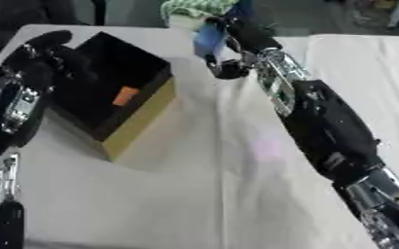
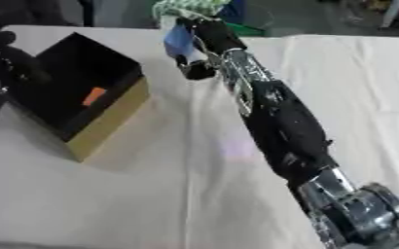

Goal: Pick up objects on the table and place them in the box.

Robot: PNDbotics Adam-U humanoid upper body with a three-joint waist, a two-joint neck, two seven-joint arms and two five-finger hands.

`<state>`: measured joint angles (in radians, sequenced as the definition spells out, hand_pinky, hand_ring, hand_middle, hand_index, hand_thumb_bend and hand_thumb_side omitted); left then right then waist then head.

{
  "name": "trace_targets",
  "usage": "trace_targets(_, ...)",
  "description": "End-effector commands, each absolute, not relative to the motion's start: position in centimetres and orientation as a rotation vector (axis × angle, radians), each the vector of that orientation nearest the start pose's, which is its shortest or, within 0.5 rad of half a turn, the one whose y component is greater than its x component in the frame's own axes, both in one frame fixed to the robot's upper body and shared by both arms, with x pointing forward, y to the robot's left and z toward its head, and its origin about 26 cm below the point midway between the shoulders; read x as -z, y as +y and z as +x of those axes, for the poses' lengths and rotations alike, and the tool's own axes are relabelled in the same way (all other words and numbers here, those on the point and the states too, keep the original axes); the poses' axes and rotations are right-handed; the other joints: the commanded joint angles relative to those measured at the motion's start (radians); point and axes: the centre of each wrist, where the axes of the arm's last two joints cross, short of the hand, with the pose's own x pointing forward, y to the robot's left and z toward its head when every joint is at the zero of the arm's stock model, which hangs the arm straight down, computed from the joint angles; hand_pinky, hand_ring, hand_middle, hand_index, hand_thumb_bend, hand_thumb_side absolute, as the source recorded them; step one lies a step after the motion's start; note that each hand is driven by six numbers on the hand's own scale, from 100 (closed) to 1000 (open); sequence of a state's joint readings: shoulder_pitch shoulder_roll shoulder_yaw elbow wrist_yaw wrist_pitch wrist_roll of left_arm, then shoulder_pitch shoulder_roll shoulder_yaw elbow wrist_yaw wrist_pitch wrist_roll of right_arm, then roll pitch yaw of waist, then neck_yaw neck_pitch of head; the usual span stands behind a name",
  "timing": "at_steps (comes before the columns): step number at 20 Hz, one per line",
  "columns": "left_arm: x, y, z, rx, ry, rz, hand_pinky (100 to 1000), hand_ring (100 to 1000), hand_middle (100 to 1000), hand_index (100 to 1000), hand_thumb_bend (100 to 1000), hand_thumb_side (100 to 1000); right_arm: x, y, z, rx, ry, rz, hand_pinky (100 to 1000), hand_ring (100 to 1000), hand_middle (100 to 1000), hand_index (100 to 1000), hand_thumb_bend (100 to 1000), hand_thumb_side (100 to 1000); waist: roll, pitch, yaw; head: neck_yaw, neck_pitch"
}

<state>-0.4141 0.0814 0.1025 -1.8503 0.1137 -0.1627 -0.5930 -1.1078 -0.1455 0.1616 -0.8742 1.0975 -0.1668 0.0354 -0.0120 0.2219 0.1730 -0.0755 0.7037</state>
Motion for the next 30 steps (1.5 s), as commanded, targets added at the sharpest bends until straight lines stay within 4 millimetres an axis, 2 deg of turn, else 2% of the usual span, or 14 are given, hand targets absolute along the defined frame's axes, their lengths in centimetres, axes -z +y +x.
trace_targets(1, -19.4, 24.0, 33.3, 0.741, -2.345, -0.359, 713, 624, 645, 888, 100, 652, -25.1, -11.8, 47.9, -1.421, -2.010, -0.999, 819, 591, 334, 971, 100, 151, 0.000, -0.025, 0.000, 0.003, 0.001)
trace_targets(5, -19.4, 24.0, 33.2, 0.740, -2.344, -0.360, 713, 624, 645, 888, 100, 648, -26.6, -10.6, 46.9, -1.469, -2.092, -0.926, 829, 607, 346, 975, 100, 155, -0.006, -0.031, 0.000, 0.004, -0.002)
trace_targets(9, -19.5, 23.9, 33.1, 0.746, -2.346, -0.371, 713, 625, 646, 888, 100, 643, -26.9, -9.0, 46.1, -1.611, -2.114, -0.811, 840, 646, 372, 983, 100, 171, -0.009, -0.036, 0.005, 0.000, -0.003)
trace_targets(15, -19.8, 23.5, 33.1, 0.762, -2.364, -0.401, 713, 626, 647, 888, 100, 635, -25.4, -7.2, 46.2, -1.790, -2.006, -0.709, 852, 686, 397, 989, 100, 200, -0.010, -0.035, 0.031, -0.016, -0.006)
trace_targets(20, -20.0, 23.2, 33.2, 0.769, -2.373, -0.423, 712, 626, 647, 887, 100, 632, -24.0, -6.4, 46.7, -1.817, -1.906, -0.742, 850, 697, 418, 991, 100, 230, -0.009, -0.031, 0.055, -0.028, -0.011)
trace_targets(22, -20.0, 23.1, 33.2, 0.767, -2.376, -0.427, 712, 625, 646, 887, 100, 632, -23.8, -6.2, 46.7, -1.786, -1.912, -0.781, 850, 709, 535, 1000, 100, 253, -0.008, -0.030, 0.061, -0.029, -0.011)
trace_targets(23, -20.1, 23.1, 33.2, 0.767, -2.377, -0.429, 712, 625, 646, 887, 100, 633, -23.8, -6.0, 46.6, -1.766, -1.926, -0.800, 858, 740, 695, 1000, 100, 285, -0.008, -0.029, 0.063, -0.030, -0.011)
trace_targets(24, -20.1, 23.1, 33.2, 0.767, -2.377, -0.430, 712, 625, 646, 887, 100, 633, -23.8, -5.8, 46.5, -1.750, -1.945, -0.818, 864, 756, 761, 1000, 100, 300, -0.007, -0.029, 0.064, -0.030, -0.011)
trace_targets(25, -20.1, 23.1, 33.2, 0.767, -2.377, -0.432, 712, 625, 646, 888, 100, 634, -23.8, -5.6, 46.4, -1.740, -1.961, -0.832, 879, 788, 880, 1000, 100, 348, -0.007, -0.028, 0.065, -0.030, -0.011)
trace_targets(26, -20.1, 23.1, 33.2, 0.767, -2.377, -0.432, 712, 625, 646, 888, 100, 634, -23.9, -5.5, 46.3, -1.733, -1.981, -0.847, 884, 816, 956, 1000, 100, 367, -0.007, -0.028, 0.065, -0.030, -0.011)
trace_targets(27, -20.1, 23.1, 33.2, 0.766, -2.377, -0.432, 711, 625, 646, 888, 100, 635, -24.1, -5.3, 46.2, -1.725, -2.001, -0.863, 885, 836, 994, 1000, 100, 385, -0.008, -0.028, 0.065, -0.029, -0.011)
trace_targets(30, -20.1, 23.1, 33.2, 0.764, -2.376, -0.430, 711, 625, 646, 888, 100, 637, -24.3, -5.3, 46.0, -1.698, -2.042, -0.904, 890, 853, 1000, 1000, 100, 422, -0.008, -0.029, 0.064, -0.028, -0.011)
